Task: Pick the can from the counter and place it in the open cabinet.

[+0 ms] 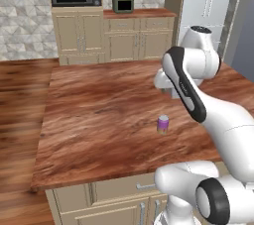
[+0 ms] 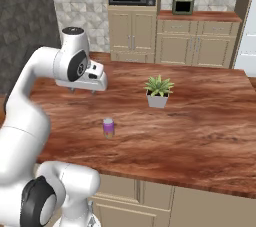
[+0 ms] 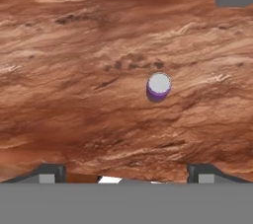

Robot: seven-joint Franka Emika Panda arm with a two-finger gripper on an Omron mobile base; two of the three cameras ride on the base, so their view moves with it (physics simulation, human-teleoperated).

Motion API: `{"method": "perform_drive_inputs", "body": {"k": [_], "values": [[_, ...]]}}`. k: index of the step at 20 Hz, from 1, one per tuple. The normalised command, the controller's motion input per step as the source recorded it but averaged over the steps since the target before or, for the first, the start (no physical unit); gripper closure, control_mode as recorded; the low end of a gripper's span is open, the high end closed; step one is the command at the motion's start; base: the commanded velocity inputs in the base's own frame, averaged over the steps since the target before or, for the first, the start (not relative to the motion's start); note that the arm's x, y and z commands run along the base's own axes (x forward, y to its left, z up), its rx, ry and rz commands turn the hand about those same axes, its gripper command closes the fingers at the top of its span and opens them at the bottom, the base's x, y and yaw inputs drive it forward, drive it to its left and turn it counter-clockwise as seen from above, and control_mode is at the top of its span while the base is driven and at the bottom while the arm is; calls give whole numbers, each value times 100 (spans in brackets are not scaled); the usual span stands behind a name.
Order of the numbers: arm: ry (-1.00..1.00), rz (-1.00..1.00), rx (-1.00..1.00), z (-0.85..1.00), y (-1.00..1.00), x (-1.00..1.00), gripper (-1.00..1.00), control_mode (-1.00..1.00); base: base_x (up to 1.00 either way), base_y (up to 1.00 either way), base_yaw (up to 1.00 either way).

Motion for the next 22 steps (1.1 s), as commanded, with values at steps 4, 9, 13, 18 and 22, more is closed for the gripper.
{"method": "perform_drive_inputs", "body": {"k": [4,9,13,18,22], "values": [[0,5,1,-30,0,-22,-100,-100,0,0,0],[0,3,0,-23,-5,-4,-100,-100,0,0,0],[-1,4,0,-36,-25,0,-100,-100,0,0,0],[0,6,0,-48,-25,1,-100,-100,0,0,0],[0,7,0,-47,-3,15,-100,-100,0,0,0]]}}
